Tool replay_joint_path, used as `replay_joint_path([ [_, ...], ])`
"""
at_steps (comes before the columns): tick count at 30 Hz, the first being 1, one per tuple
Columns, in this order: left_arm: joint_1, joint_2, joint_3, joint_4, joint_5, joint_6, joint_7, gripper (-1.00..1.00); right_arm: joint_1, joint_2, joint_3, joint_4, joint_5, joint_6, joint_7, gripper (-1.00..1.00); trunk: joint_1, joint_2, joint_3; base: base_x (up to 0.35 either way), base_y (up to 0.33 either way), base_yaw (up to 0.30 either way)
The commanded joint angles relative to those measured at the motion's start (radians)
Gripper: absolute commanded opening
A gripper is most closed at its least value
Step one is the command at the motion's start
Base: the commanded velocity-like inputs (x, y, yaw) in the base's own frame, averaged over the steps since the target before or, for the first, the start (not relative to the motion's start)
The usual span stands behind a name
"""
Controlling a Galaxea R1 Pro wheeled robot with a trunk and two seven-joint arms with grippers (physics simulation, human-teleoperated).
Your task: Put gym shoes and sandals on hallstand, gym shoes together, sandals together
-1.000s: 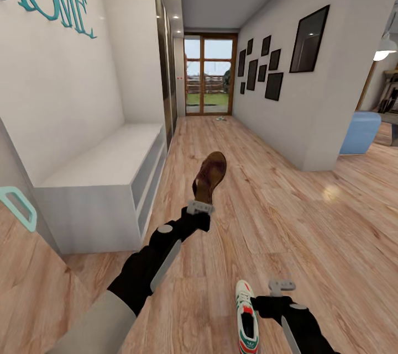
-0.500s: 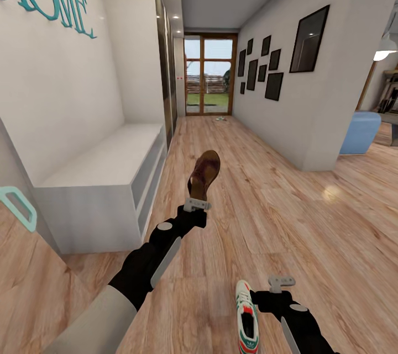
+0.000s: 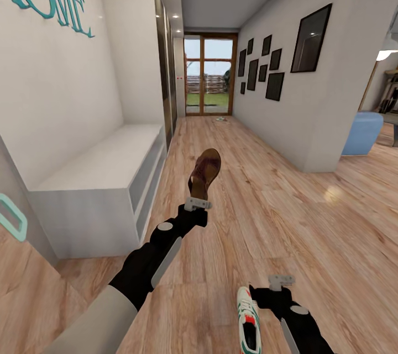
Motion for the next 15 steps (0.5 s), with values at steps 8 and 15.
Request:
replay_joint_path([
  [8, -0.001, 0.000, -0.001, -0.002, 0.004, 0.006, 0.000, -1.00, 0.000, 0.000, 0.001, 0.184, 0.003, -0.284, 0.001, 1.00, 0.000, 0.000, -0.001, 0.001, 0.000, 0.000],
  [15, -0.001, -0.001, -0.001, -0.002, 0.004, 0.006, -0.001, -1.00, 0.000, 0.000, 0.001, 0.207, 0.002, -0.302, 0.001, 1.00, 0.011, -0.021, -0.014, 0.000, 0.000, 0.000],
])
